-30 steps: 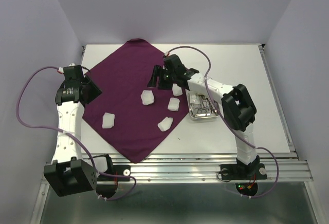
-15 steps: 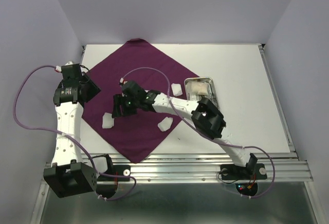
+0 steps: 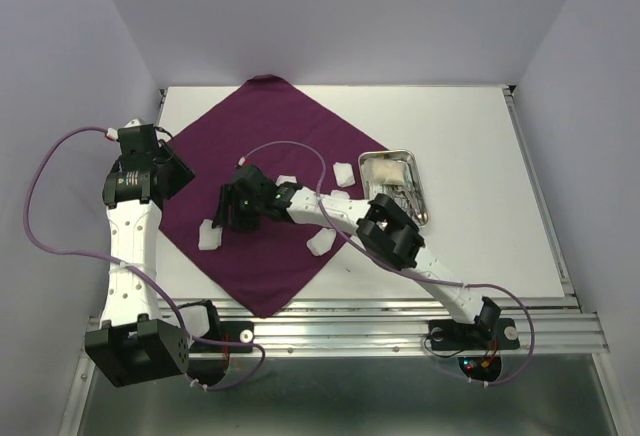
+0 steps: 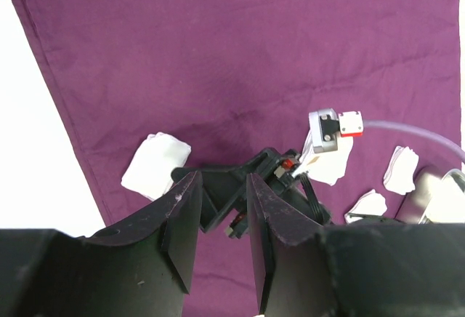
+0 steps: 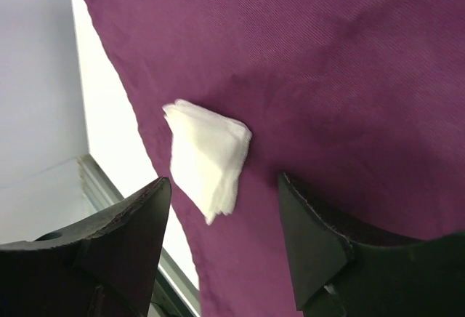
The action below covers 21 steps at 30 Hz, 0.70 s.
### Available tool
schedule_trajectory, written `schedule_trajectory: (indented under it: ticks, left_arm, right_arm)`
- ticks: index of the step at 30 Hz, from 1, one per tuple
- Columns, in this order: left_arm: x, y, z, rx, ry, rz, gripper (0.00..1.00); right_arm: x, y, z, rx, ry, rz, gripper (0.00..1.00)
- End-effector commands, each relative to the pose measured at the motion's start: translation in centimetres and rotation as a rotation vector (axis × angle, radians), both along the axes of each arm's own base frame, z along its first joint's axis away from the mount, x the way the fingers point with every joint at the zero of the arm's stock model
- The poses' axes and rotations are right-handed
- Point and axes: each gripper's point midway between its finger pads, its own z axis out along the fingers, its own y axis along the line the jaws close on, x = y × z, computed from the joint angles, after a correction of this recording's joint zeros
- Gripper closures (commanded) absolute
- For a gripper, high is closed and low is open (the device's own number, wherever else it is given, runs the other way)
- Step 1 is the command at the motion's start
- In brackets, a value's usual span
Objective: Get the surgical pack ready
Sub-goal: Adjust the medical item in the surgical kit.
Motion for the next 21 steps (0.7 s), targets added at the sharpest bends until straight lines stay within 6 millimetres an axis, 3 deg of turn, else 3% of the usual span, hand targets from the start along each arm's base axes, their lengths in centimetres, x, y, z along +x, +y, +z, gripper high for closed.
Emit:
schedule_trajectory:
  ticks: [1, 6, 14, 21]
  left_arm:
    - [-0.1, 0.3, 1.9, 0.019, -0.051, 0.003, 0.58]
    - [-0.1, 0.3, 2.0, 0.026, -0.05, 0.001, 0.58]
    - [-0.2, 0.3, 1.4, 0.027, -0.038, -0.005, 0.58]
    - [-0.2, 0.2, 1.2, 0.023, -0.036, -0.012, 0.58]
  right_arm:
    - [-0.3, 1.6, -1.6, -0.009, 0.029, -0.072, 0.35]
    - [-1.0, 2.2, -2.6, -0.03, 0.037, -0.095, 0.36]
    - [-0.8, 1.4, -4.1, -0.07, 0.05, -0.142, 0.38]
    - [-2.8, 1.8, -4.7, -0.086, 0.049, -0.115, 0.4]
